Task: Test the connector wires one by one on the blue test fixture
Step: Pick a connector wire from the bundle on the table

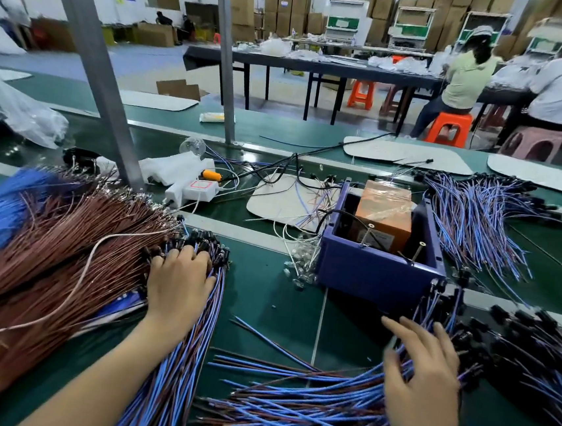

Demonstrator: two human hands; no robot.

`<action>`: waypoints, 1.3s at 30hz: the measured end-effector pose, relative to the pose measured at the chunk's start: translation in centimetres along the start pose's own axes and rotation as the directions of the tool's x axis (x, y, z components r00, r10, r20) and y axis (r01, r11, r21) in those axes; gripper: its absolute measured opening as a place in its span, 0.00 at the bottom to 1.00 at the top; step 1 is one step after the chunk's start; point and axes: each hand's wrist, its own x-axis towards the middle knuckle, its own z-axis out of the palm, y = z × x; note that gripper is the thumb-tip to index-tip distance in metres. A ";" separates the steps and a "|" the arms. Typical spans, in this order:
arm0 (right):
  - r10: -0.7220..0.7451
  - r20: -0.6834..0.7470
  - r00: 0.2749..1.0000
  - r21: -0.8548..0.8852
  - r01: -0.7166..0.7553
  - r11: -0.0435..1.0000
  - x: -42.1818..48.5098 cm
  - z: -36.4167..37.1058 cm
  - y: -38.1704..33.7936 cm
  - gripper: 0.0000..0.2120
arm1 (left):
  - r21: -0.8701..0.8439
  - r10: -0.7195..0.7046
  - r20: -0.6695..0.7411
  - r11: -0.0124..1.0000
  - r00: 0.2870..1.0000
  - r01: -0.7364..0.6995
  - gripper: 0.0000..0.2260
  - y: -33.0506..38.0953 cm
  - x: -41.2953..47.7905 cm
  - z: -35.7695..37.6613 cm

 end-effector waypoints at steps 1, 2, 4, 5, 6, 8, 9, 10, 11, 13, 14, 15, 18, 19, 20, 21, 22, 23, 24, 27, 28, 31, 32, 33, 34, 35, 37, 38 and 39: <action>0.003 0.007 1.000 0.011 -0.004 1.000 -0.4 0.1 -0.2 0.17 | -0.016 -0.009 -0.012 1.000 1.000 0.009 0.09 0.1 0.1 0.1; -0.002 -0.008 1.000 0.022 0.002 1.000 -0.8 0.1 -0.3 0.16 | -0.061 -0.012 -0.024 0.998 1.000 0.011 0.08 0.2 0.2 0.1; -0.019 -0.074 0.997 0.069 0.024 0.997 -1.5 0.1 -0.7 0.15 | -0.258 -0.032 -0.054 0.966 0.998 0.017 0.04 0.5 0.4 -0.5; -0.009 -0.097 0.995 0.120 0.021 0.992 -1.9 0.0 -1.1 0.15 | -0.381 -0.046 -0.064 0.925 0.997 0.019 0.03 0.6 0.4 -1.0; 0.027 -0.085 0.996 0.206 -0.009 0.979 -2.2 -0.2 -1.5 0.15 | -0.487 -0.051 -0.067 0.874 0.996 0.012 0.03 0.9 0.4 -1.7; 0.176 0.081 0.981 0.465 -0.193 0.864 -2.5 -0.4 -2.6 0.17 | -0.617 -0.018 -0.103 0.785 0.994 -0.050 0.03 1.6 0.2 -3.4; 0.248 0.231 0.941 0.607 -0.338 0.719 -2.5 -0.5 -3.3 0.18 | -0.666 0.000 -0.133 0.740 0.991 -0.090 0.03 2.1 0.0 -4.5; 0.276 0.428 0.860 0.700 -0.509 0.501 -2.5 -0.5 -4.1 0.19 | -0.715 0.008 -0.166 0.687 0.986 -0.125 0.04 2.8 -0.4 -5.7; 0.248 0.624 0.741 0.693 -0.671 0.263 -2.6 -0.5 -5.0 0.18 | -0.763 0.003 -0.197 0.627 0.980 -0.156 0.04 3.4 -0.9 -7.1; 0.107 0.850 0.516 0.518 -0.855 0.011 -2.4 -0.4 -6.7 0.20 | -0.830 0.026 -0.286 0.493 0.958 -0.261 0.04 4.8 -2.8 -9.9; 0.045 0.885 0.463 0.464 -0.886 -0.025 -2.3 -0.3 -7.3 0.23 | -0.827 0.096 -0.354 0.432 0.930 -0.359 0.03 5.5 -3.9 -11.1; 0.010 0.896 0.445 0.444 -0.895 -0.046 -2.1 -0.2 -7.7 0.25 | -0.800 0.221 -0.419 0.368 0.880 -0.474 0.02 6.1 -5.2 -12.0; -0.007 0.867 0.499 0.496 -0.863 -0.093 -1.5 -0.4 -8.2 0.23 | -0.691 0.666 -0.451 0.161 0.595 -0.705 0.06 7.5 -8.8 -12.5; 0.020 0.844 0.536 0.536 -0.839 -0.091 -1.2 -0.8 -8.1 0.21 | -0.687 0.759 -0.397 0.128 0.516 -0.716 0.09 7.6 -9.5 -12.0; 0.064 0.811 0.581 0.585 -0.806 -0.092 -1.0 -1.2 -7.9 0.20 | -0.690 0.815 -0.342 0.120 0.468 -0.714 0.13 7.4 -10.0 -11.2; 0.111 0.767 0.632 0.642 -0.760 -0.101 -0.7 -1.9 -7.6 0.17 | -0.687 0.848 -0.309 0.114 0.431 -0.717 0.16 7.1 -10.4 -10.3; 0.160 0.710 0.685 0.703 -0.702 -0.114 -0.5 -2.5 -7.3 0.15 | -0.677 0.862 -0.324 0.077 0.391 -0.732 0.17 6.5 -10.8 -9.5; 0.200 0.649 0.734 0.760 -0.637 -0.127 -0.3 -3.2 -7.1 0.14 | -0.695 0.872 -0.332 0.031 0.359 -0.718 0.16 6.1 -11.0 -8.8; 0.228 0.586 0.778 0.810 -0.570 -0.139 -0.2 -3.7 -6.9 0.14 | -0.720 0.890 -0.301 0.023 0.343 -0.694 0.15 5.7 -11.0 -8.2; 0.288 0.415 0.863 0.910 -0.398 -0.119 -0.4 -4.5 -6.1 0.13 | -0.615 0.927 -0.200 0.135 0.318 -0.777 0.09 5.4 -10.7 -7.4; 0.306 0.364 0.879 0.931 -0.357 -0.082 -0.6 -4.5 -5.9 0.12 | -0.574 0.929 -0.188 0.161 0.320 -0.803 0.07 5.5 -10.5 -7.1; 0.311 0.260 0.914 0.946 -0.305 0.105 -1.2 -3.8 -5.3 0.10 | -0.715 0.796 -0.166 0.309 0.582 -0.627 0.15 6.3 -9.5 -7.5; 0.294 0.240 0.925 0.939 -0.298 0.171 -1.4 -3.4 -5.2 0.10 | -0.780 0.715 -0.157 0.333 0.682 -0.529 0.16 6.8 -9.1 -8.0; 0.276 0.222 0.935 0.929 -0.289 0.230 -1.5 -3.0 -5.1 0.10 | -0.844 0.632 -0.140 0.326 0.762 -0.426 0.15 7.4 -8.5 -8.6; 0.257 0.207 0.944 0.914 -0.280 0.292 -1.6 -2.6 -5.1 0.10 | -0.903 0.563 -0.110 0.287 0.819 -0.319 0.14 8.1 -7.8 -9.3; 0.232 0.195 0.953 0.893 -0.270 0.361 -1.8 -2.4 -5.2 0.10 | -0.948 0.516 -0.066 0.234 0.854 -0.215 0.13 8.8 -7.1 -10.0; 0.180 0.192 0.965 0.844 -0.257 0.471 -2.0 -2.2 -5.6 0.10 | -0.991 0.482 -0.018 0.111 0.876 -0.081 0.12 10.3 -5.7 -11.5; 0.162 0.204 0.965 0.826 -0.259 0.501 -2.1 -2.2 -5.8 0.09 | -0.999 0.469 -0.011 0.040 0.883 -0.034 0.12 11.0 -5.1 -12.2; 0.147 0.218 0.965 0.811 -0.263 0.523 -2.2 -2.4 -5.9 0.09 | -1.000 0.460 -0.009 -0.020 0.888 0.000 0.13 11.6 -4.6 -12.8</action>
